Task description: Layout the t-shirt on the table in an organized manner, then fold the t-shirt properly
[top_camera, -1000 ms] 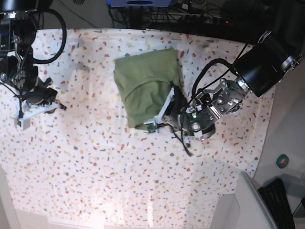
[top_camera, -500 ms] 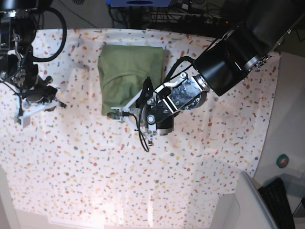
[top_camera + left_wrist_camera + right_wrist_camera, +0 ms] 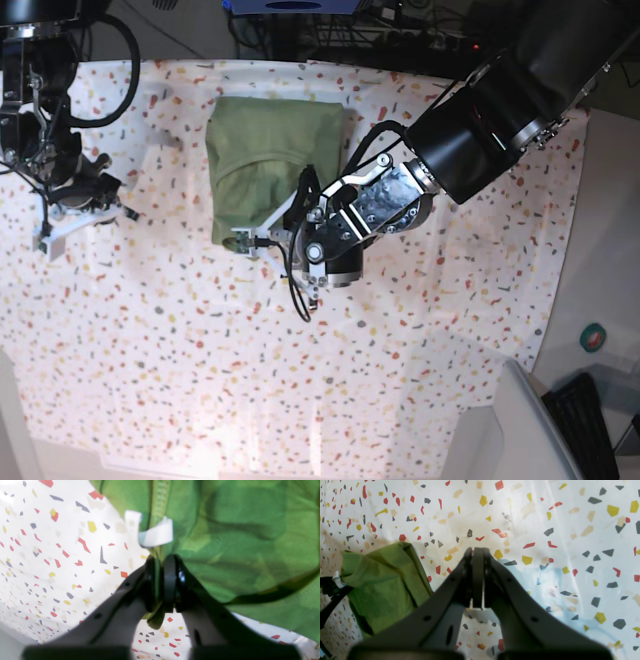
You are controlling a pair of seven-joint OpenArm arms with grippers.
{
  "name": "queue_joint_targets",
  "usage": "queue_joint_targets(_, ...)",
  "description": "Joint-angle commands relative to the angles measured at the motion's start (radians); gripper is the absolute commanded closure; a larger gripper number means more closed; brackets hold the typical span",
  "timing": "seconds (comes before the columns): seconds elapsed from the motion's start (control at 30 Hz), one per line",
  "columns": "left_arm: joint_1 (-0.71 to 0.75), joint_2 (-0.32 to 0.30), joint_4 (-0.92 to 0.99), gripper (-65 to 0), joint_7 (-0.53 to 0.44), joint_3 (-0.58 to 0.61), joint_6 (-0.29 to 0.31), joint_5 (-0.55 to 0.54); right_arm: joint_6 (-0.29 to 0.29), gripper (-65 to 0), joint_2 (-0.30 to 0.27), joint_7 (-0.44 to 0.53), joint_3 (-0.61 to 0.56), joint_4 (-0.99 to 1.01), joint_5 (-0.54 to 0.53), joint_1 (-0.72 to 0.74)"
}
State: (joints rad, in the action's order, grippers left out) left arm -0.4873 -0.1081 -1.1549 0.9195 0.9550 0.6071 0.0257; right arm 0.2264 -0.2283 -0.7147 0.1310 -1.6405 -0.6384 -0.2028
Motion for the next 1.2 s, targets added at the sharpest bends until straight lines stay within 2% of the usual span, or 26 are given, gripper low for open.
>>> queue_joint_targets(0.0, -0.029, 0.008, -0.018, -11.4, -0.006, -0.011, 0.0, 0.001, -0.008, 0.0, -0.009, 0.016, 0.005, -0.014, -0.002, 0.013)
queue_joint_targets(0.13, -0.04, 0.006, -0.069, -31.1, 0.0, -0.011, 0.0, -0.002, -0.008, 0.0, -0.009, 0.016, 0.003, -0.014, -0.002, 0.013)
queue_joint_targets(0.2, -0.043, 0.002, -0.104, -38.7, 0.002, -0.012, 0.0, -0.002, -0.008, 0.0, -0.009, 0.016, 0.003, -0.014, -0.002, 0.013)
queue_joint_targets(0.3, -0.044, -0.009, -0.156, -44.8, 0.003, -0.044, 0.0, 0.004, -0.008, 0.0, -0.009, 0.016, 0.003, -0.017, -0.002, 0.01)
queue_joint_targets(0.4, -0.032, -0.02, -0.216, -44.6, 0.005, -0.127, 0.0, 0.004, -0.008, 0.0, -0.018, 0.016, 0.003, -0.039, 0.001, -0.005)
queue_joint_targets(0.47, -0.007, -0.049, -0.279, -41.3, 0.043, -0.201, 0.0, 0.004, -0.008, 0.0, -0.035, 0.017, 0.006, -0.076, 0.016, -0.037)
queue_joint_targets(0.53, 0.039, -0.069, -0.368, -32.1, 0.085, -0.284, 0.0, 0.004, -0.008, 0.0, -0.056, 0.017, 0.002, -0.129, 0.073, -0.083)
queue_joint_targets(0.57, 0.075, -0.086, -0.42, -24.7, 0.102, -0.331, 0.0, 0.004, -0.008, 0.0, -0.059, 0.017, 0.002, -0.165, 0.113, -0.109)
queue_joint_targets(0.63, 0.166, -0.121, -0.535, -4.4, 0.114, -0.431, 0.0, 0.004, -0.008, 0.0, -0.064, 0.017, 0.005, -0.238, 0.205, -0.182)
queue_joint_targets(0.67, 0.218, -0.135, -0.584, 0.0, 0.112, -0.48, -0.002, 0.004, -0.009, 0.0, -0.064, 0.017, 0.005, -0.267, 0.248, -0.212)
queue_joint_targets(0.8, 0.439, -0.187, -0.75, 0.0, 0.109, -0.681, -0.003, 0.006, -0.019, 0.0, -0.062, 0.017, 0.005, -0.329, 0.351, -0.344)
queue_joint_targets(0.87, 0.551, -0.204, -0.804, 0.0, 0.109, -0.767, -0.002, 0.006, -0.063, 0.0, -0.059, 0.017, 0.008, -0.33, 0.354, -0.393)
queue_joint_targets(1.0, 0.737, -0.232, -0.828, 0.0, 0.108, -0.884, 0.0, 0.006, -0.131, 0.0, -0.059, 0.007, 0.008, -0.352, 0.355, -0.531)
queue_joint_targets(1.1, 0.886, -0.258, -0.833, 0.0, 0.103, -0.948, 0.0, 0.001, -0.141, 0.0, -0.062, 0.0, 0.025, -0.373, 0.354, -0.679)
queue_joint_targets(1.17, 1.002, -0.273, -0.822, 0.0, 0.048, -0.98, -0.005, 0.006, -0.144, 0.0, -0.055, 0.0, 0.042, -0.358, 0.352, -0.752)
